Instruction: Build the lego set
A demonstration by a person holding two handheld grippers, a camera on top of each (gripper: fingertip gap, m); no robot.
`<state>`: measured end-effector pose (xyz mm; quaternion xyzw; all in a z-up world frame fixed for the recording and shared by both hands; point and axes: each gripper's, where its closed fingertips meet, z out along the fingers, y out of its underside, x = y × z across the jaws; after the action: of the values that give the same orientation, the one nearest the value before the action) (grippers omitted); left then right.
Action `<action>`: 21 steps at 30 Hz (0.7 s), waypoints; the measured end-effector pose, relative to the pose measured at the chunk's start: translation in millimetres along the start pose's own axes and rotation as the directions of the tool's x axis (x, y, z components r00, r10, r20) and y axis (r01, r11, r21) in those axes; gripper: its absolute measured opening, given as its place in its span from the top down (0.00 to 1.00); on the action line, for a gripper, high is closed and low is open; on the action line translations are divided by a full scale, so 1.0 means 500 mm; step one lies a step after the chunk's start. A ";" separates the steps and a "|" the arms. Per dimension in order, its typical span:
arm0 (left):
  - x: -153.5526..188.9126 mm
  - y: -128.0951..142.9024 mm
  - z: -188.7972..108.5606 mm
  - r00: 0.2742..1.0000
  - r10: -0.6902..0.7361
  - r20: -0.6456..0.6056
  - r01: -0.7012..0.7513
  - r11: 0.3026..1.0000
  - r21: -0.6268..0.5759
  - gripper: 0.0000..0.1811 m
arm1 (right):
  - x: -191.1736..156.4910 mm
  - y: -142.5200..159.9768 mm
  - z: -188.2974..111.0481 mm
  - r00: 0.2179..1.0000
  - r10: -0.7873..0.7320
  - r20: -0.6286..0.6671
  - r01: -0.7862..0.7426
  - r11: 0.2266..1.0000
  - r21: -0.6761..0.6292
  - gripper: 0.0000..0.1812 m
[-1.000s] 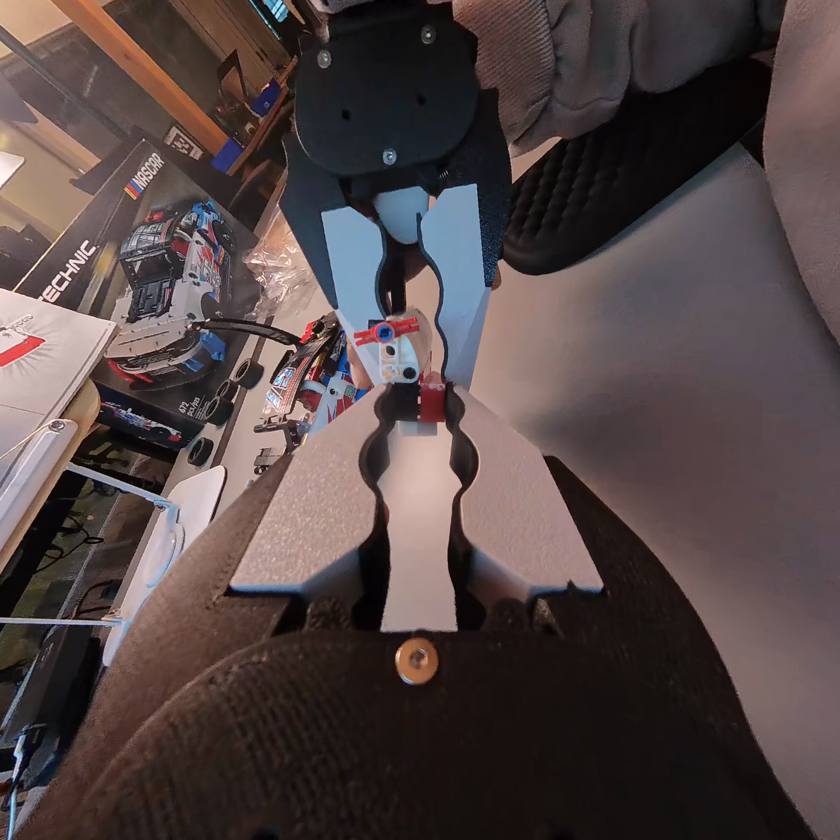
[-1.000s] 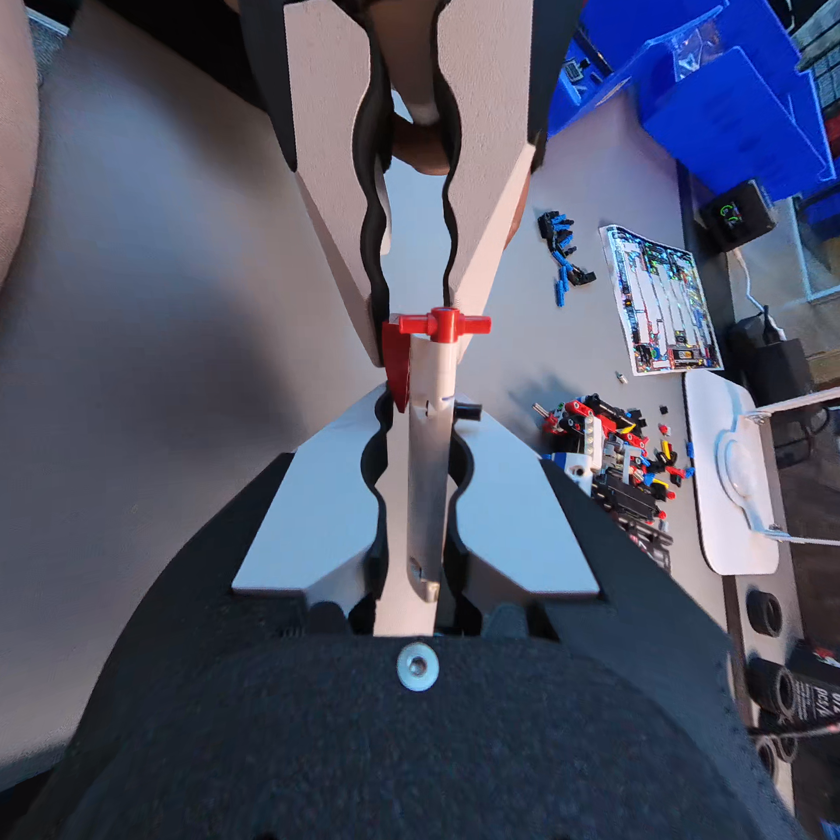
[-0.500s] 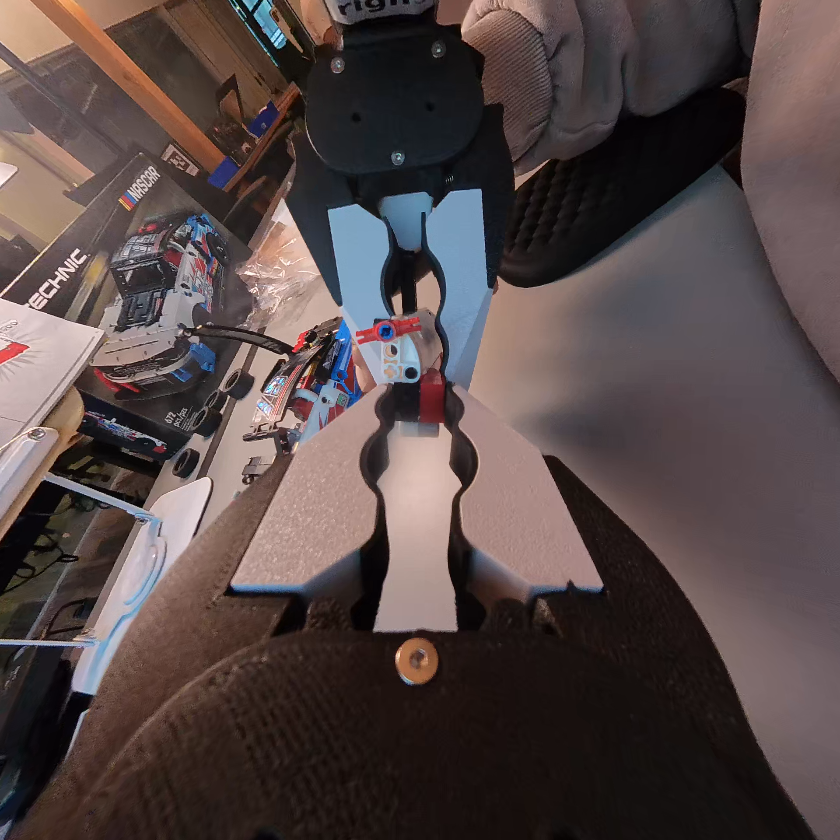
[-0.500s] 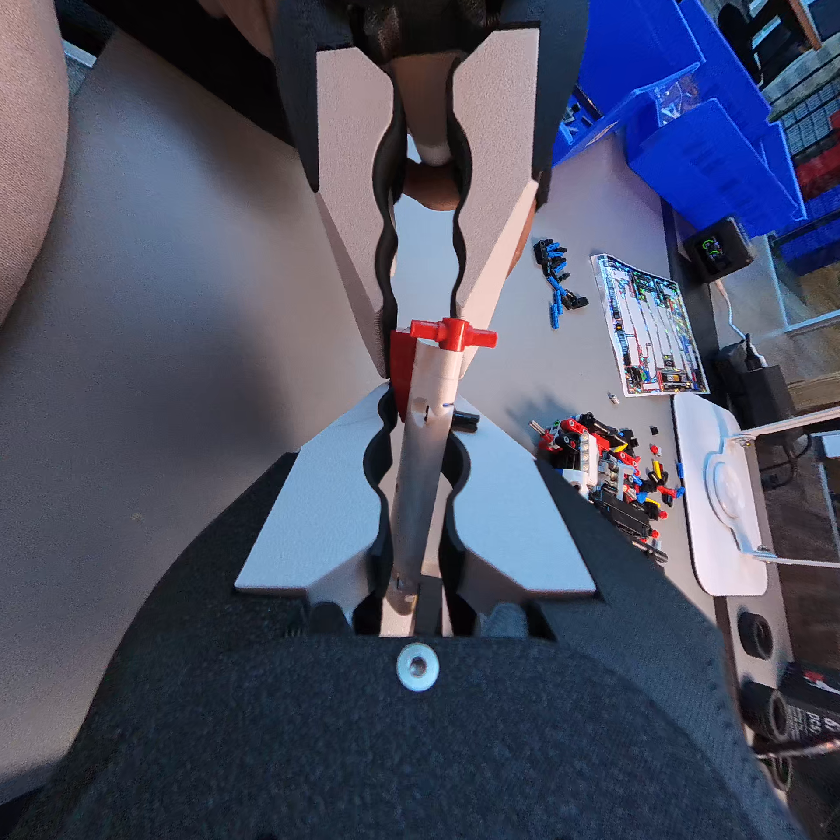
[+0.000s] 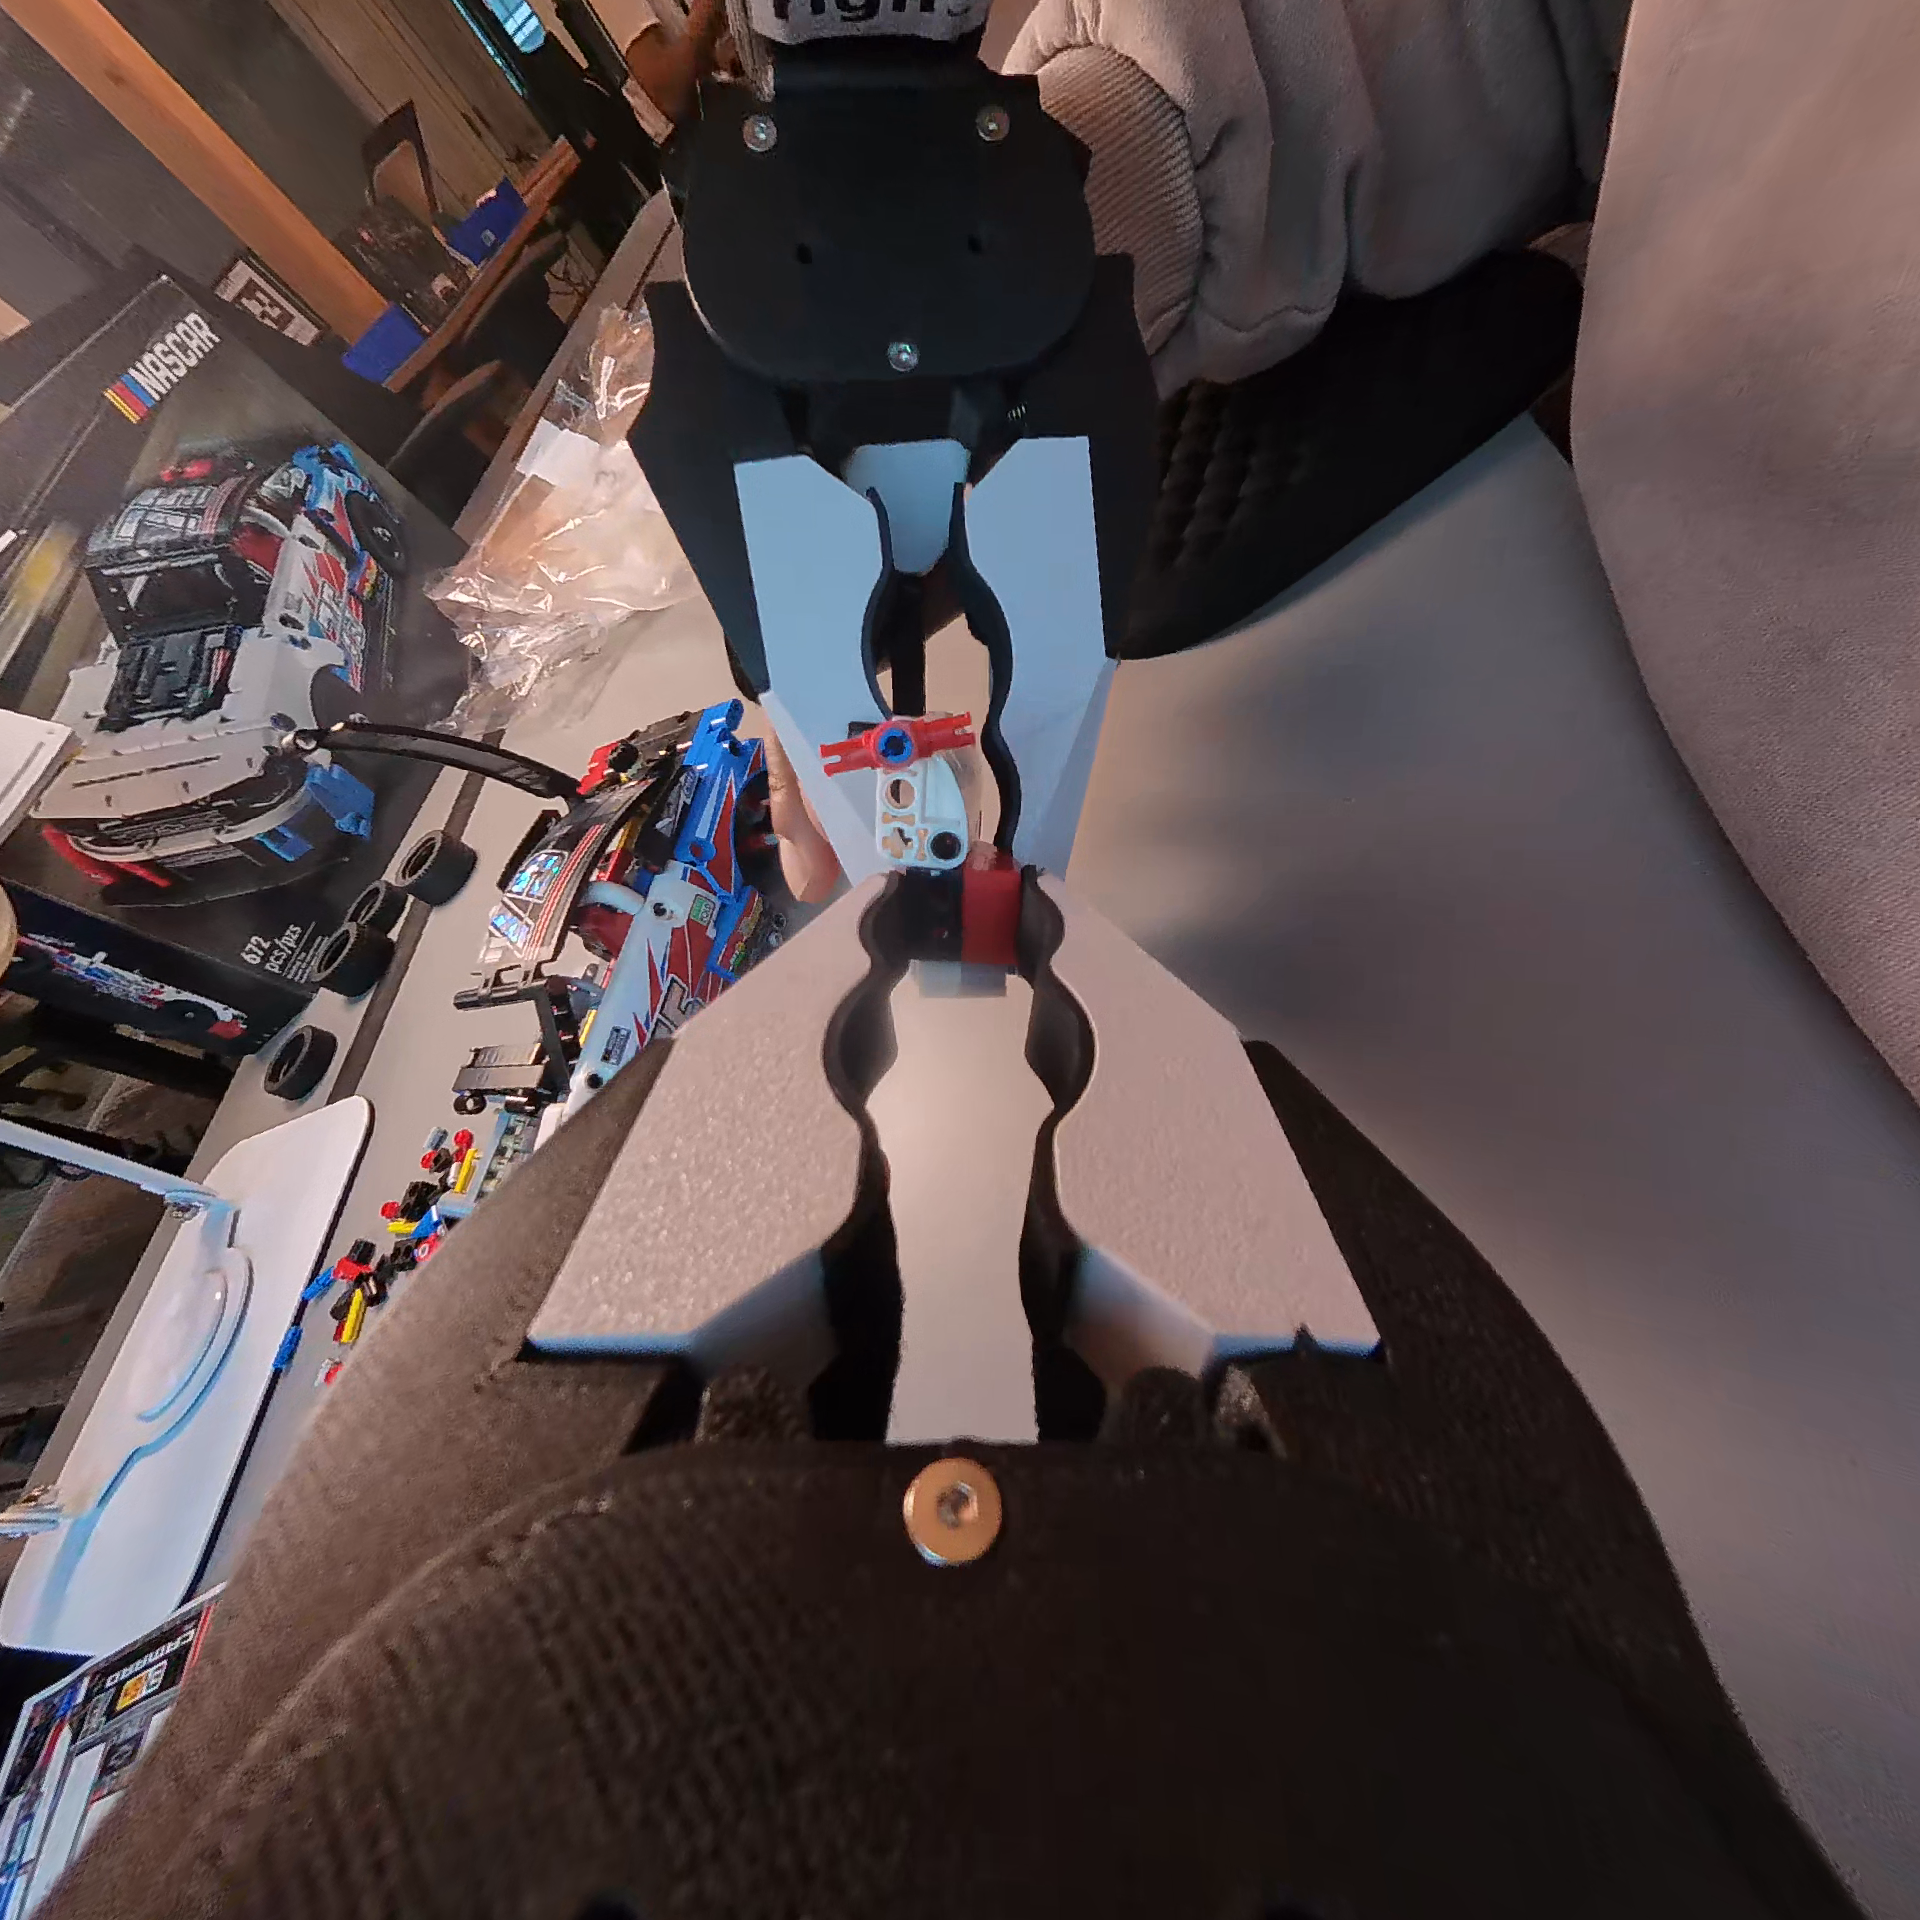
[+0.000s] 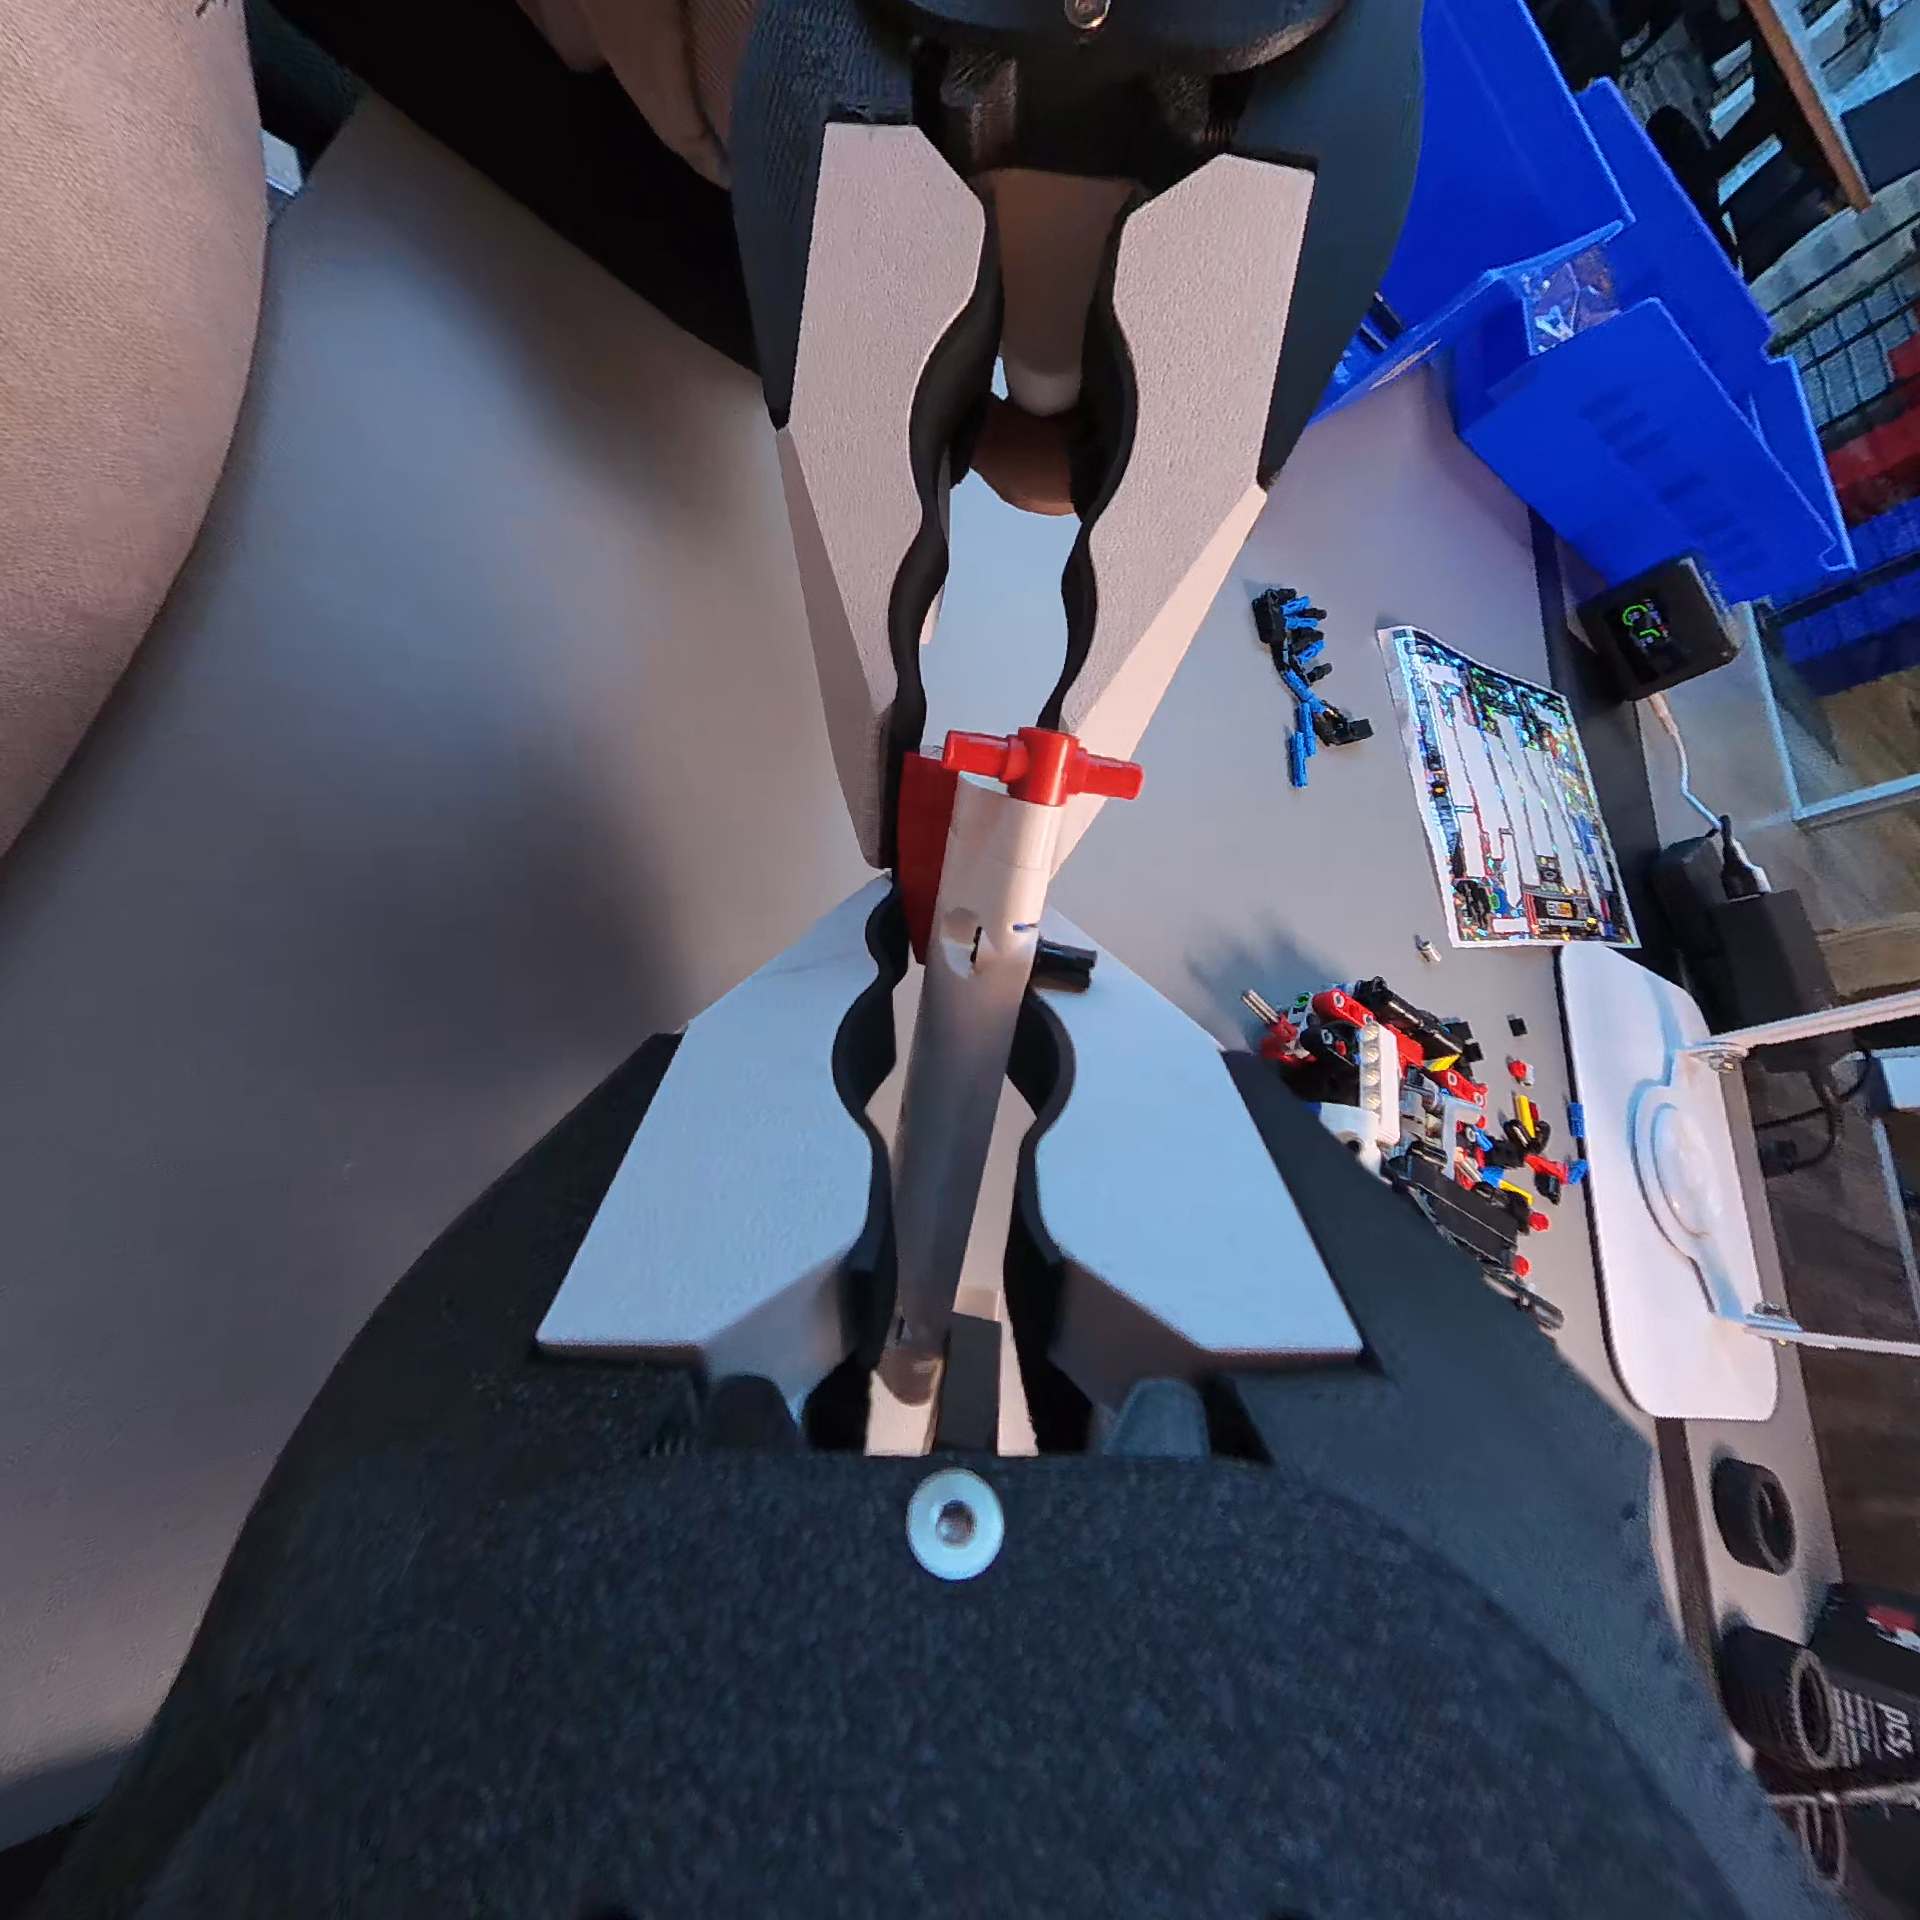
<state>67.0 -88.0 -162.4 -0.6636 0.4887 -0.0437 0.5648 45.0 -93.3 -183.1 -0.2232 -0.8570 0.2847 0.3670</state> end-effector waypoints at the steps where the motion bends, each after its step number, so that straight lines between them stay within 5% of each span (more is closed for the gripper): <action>1: -0.002 0.002 0.001 1.000 0.002 0.006 -0.002 1.000 -0.006 0.90 | 0.003 0.002 0.001 1.000 0.003 -0.008 -0.003 1.000 -0.003 0.93; 12: -0.029 0.001 -0.005 0.996 -0.023 0.089 0.022 1.000 0.012 0.90 | 0.039 -0.004 -0.036 0.996 0.064 -0.066 -0.061 0.997 0.047 0.90; 21: -0.005 -0.005 -0.008 0.993 -0.116 -0.030 0.117 0.992 0.046 0.89 | 0.012 -0.010 -0.033 0.998 0.063 0.030 -0.066 0.992 0.110 0.95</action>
<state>64.7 -89.4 -157.7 -0.6768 0.4554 -0.0971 0.5702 52.9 -88.0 -167.7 -0.2262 -0.8369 0.3465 0.3583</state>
